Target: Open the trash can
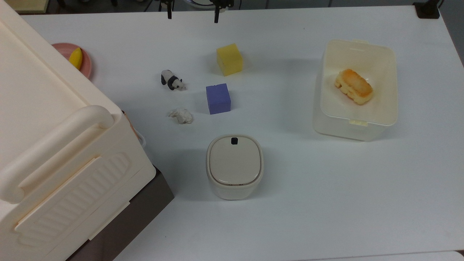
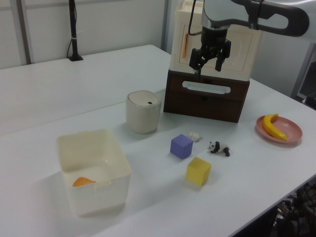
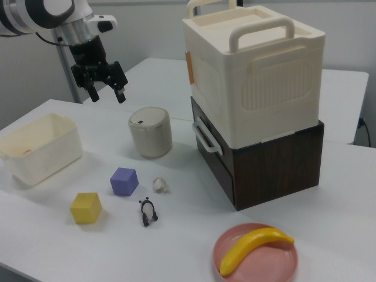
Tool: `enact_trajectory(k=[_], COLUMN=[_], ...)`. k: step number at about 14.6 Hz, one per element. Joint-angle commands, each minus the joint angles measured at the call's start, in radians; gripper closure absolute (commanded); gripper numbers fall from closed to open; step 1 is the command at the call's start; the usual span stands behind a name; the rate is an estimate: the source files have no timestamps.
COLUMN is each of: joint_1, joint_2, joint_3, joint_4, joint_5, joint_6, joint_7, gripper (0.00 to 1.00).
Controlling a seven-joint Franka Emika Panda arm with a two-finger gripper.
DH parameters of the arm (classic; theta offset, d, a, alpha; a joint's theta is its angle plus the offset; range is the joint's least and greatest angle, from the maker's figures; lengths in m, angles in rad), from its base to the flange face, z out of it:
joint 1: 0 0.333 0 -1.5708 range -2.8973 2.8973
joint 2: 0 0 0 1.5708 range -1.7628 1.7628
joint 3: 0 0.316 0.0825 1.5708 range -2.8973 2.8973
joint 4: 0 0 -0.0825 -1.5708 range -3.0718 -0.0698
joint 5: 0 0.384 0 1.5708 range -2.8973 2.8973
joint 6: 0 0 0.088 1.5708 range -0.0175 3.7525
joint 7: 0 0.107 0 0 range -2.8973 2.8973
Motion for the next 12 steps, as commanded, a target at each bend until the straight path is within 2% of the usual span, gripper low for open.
enact_trajectory(k=[1, 12], joint_1=[0.009, 0.003], joint_2=[-0.012, -0.012], joint_3=[-0.006, -0.001], joint_4=[0.001, 0.003], joint_5=[0.014, 0.019], joint_6=[-0.018, -0.009], joint_7=[-0.042, -0.042], gripper=[0.00, 0.00])
